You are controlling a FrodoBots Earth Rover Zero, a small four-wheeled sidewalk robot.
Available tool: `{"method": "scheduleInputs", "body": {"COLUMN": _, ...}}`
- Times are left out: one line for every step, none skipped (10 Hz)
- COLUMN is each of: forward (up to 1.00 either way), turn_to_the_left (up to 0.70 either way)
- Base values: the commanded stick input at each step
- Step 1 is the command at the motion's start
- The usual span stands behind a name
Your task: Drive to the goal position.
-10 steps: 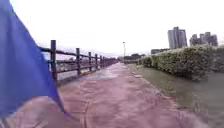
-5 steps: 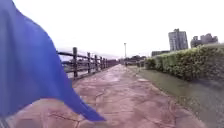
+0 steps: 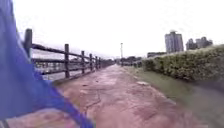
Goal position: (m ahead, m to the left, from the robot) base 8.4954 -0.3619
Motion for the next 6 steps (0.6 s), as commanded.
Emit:
{"method": "scheduleInputs", "body": {"forward": 1.00, "turn_to_the_left": 0.00}}
{"method": "scheduleInputs", "body": {"forward": 1.00, "turn_to_the_left": 0.00}}
{"method": "scheduleInputs", "body": {"forward": 1.00, "turn_to_the_left": 0.00}}
{"method": "scheduleInputs", "body": {"forward": 1.00, "turn_to_the_left": 0.00}}
{"method": "scheduleInputs", "body": {"forward": 1.00, "turn_to_the_left": 0.00}}
{"method": "scheduleInputs", "body": {"forward": 1.00, "turn_to_the_left": 0.00}}
